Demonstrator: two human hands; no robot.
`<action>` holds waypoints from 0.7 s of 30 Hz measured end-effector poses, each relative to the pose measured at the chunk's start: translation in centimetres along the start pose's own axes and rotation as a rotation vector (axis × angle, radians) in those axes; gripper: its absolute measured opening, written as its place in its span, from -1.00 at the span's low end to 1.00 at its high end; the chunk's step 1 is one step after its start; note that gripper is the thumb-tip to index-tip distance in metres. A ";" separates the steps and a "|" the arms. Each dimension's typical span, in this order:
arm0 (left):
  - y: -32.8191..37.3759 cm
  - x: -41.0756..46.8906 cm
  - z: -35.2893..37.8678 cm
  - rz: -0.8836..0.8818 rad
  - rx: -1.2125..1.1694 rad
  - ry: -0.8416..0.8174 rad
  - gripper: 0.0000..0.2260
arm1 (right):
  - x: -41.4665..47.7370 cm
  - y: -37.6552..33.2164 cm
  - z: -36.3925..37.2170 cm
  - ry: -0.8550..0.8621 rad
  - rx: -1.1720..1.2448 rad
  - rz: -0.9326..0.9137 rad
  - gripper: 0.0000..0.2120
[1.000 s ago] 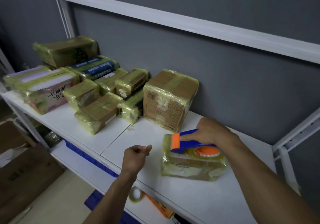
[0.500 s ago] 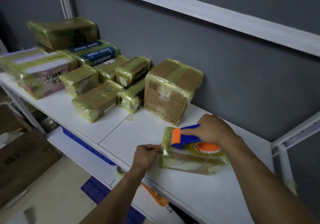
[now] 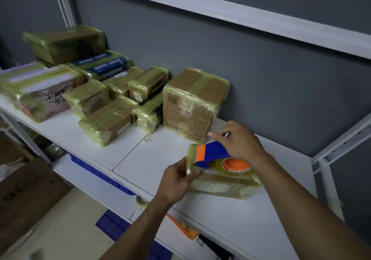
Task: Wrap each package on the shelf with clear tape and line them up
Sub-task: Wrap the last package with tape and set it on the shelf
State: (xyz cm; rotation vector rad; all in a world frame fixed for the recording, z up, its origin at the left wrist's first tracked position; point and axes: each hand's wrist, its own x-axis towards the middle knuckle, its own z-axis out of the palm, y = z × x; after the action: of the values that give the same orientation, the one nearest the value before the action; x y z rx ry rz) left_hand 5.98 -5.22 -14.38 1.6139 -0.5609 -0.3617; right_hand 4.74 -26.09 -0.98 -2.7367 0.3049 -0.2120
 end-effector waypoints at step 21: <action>-1.4 2.4 -7.8 0.044 -0.017 -0.014 -0.47 | -1.7 -2.5 1.3 -0.231 0.313 -0.056 -0.39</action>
State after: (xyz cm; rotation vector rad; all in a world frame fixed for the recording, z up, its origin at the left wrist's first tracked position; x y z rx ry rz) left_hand 12.40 -0.05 -14.54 1.5816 -0.6018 -0.3440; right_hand 3.78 -22.97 -1.35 -2.4302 0.1192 0.0407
